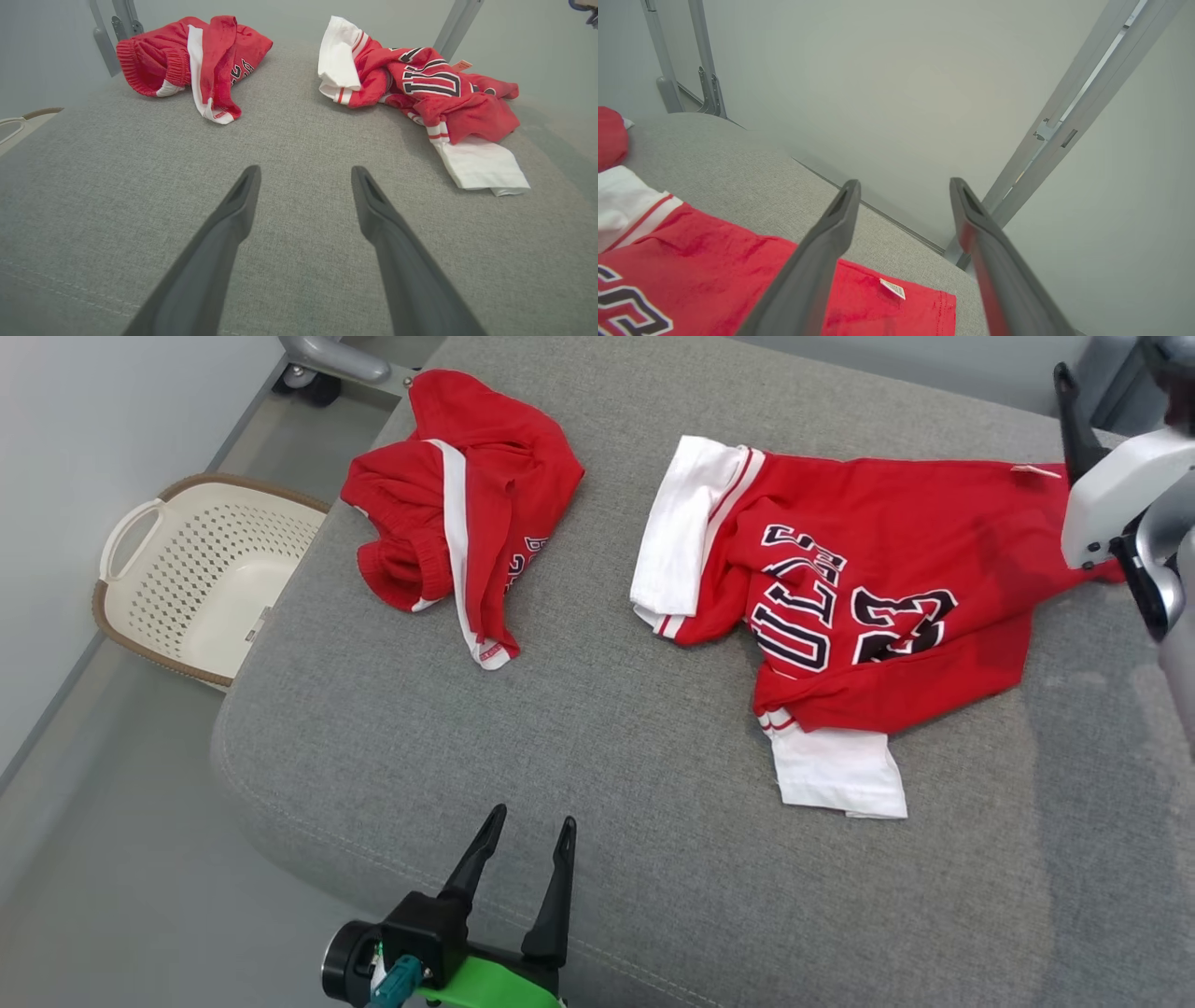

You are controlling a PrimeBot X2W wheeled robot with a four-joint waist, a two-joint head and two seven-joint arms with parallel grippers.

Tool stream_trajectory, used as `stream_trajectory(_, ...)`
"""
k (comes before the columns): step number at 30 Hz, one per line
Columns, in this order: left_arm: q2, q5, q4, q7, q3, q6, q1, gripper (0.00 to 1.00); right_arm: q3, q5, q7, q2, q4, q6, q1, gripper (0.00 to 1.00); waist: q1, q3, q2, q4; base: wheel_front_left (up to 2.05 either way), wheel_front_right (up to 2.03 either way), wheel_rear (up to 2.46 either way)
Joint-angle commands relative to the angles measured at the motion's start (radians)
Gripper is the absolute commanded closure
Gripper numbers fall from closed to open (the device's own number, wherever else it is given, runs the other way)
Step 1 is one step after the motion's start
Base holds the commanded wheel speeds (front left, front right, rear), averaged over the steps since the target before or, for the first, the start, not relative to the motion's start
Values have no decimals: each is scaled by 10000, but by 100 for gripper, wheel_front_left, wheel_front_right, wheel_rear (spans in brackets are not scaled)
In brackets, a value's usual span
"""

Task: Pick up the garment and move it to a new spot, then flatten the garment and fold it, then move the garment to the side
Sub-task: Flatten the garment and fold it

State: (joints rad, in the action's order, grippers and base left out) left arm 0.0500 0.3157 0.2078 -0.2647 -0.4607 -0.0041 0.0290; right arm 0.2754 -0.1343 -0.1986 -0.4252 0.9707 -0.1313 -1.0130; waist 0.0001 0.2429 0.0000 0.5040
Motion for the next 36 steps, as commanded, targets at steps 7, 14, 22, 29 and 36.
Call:
stream_trajectory(7,11,-329,-100,6,-127,16,298,0,34,-1006,-602,416,-348,10,1070,0,-1,42,0,-812,0,0,0)
stream_trajectory(14,11,-310,29,6,-124,-43,428,0,102,-1877,-663,432,-1531,10,3202,0,-1,192,0,-1195,0,0,0)
stream_trajectory(22,11,-265,58,6,-255,-51,536,0,40,-2233,-669,596,-1819,10,4361,0,-1,341,0,-1033,0,0,0)
stream_trajectory(29,11,-213,71,6,-298,-20,328,0,113,-2564,-671,738,-1876,10,4484,0,-1,293,0,-626,0,0,0)
stream_trajectory(36,11,-231,74,7,-275,-17,245,0,504,-2841,-559,793,-1260,10,4263,81,-1,284,0,-425,0,0,0)
